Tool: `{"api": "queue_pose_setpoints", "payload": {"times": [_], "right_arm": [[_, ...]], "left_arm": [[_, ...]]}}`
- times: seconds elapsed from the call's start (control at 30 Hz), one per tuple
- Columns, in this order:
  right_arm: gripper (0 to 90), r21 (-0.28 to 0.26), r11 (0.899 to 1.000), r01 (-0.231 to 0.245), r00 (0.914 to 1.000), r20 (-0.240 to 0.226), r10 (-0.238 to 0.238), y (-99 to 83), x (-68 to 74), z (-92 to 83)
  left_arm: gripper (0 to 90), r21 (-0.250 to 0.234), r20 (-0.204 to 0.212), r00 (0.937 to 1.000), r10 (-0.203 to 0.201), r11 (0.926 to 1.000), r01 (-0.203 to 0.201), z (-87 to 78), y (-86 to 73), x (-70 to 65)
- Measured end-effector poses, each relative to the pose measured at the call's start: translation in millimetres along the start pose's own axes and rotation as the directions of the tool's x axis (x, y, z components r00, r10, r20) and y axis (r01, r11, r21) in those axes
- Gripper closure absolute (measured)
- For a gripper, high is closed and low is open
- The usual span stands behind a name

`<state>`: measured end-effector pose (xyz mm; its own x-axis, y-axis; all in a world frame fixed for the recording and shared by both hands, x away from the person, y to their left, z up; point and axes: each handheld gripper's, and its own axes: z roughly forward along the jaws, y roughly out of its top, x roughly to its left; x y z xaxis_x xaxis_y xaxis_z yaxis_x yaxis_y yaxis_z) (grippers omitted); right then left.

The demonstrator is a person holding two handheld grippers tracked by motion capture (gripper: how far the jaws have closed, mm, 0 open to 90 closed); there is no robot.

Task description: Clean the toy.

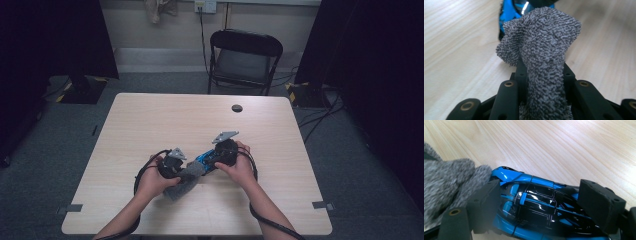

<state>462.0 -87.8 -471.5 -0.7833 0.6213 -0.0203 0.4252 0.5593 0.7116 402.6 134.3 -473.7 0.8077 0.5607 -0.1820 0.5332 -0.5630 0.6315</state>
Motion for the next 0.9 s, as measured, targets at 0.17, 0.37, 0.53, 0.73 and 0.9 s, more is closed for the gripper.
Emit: {"api": "queue_pose_setpoints", "payload": {"times": [0.17, 0.37, 0.53, 0.73, 0.9], "right_arm": [[18.5, 0.004, 1.0, 0.002, 1.0, 0.0, -0.002, 0.5, -0.2, 0.1], [18.5, 0.002, 1.0, 0.003, 1.0, -0.002, -0.003, 0.2, -0.3, 0.0], [18.5, 0.0, 1.0, 0.003, 1.0, -0.003, -0.003, -0.2, -0.4, -0.1], [18.5, -0.006, 1.0, 0.001, 1.0, -0.002, -0.001, -1.1, -0.2, -0.2], [18.5, -0.003, 1.0, 0.002, 1.0, -0.003, -0.002, -0.6, -0.3, -0.2]], "left_arm": [[68.5, -0.002, 0.054, 0.9985, 0.006, 1.0, -0.006, 2.3, 3.6, -9.9], [68.5, -0.017, 0.118, 0.992, 0.044, 0.999, -0.042, 6.8, 14.7, -26.1], [68.3, 0.001, 0.11, 0.9924, 0.056, 0.9984, -0.056, 13.7, 18.7, -31.6], [68.2, 0.003, 0.068, 0.9973, 0.028, 0.9996, -0.028, 15.2, 14.6, -17.1], [68.2, 0.004, 0.041, 0.999, 0.019, 0.9998, -0.019, 9.5, 12.0, -9.8]]}}
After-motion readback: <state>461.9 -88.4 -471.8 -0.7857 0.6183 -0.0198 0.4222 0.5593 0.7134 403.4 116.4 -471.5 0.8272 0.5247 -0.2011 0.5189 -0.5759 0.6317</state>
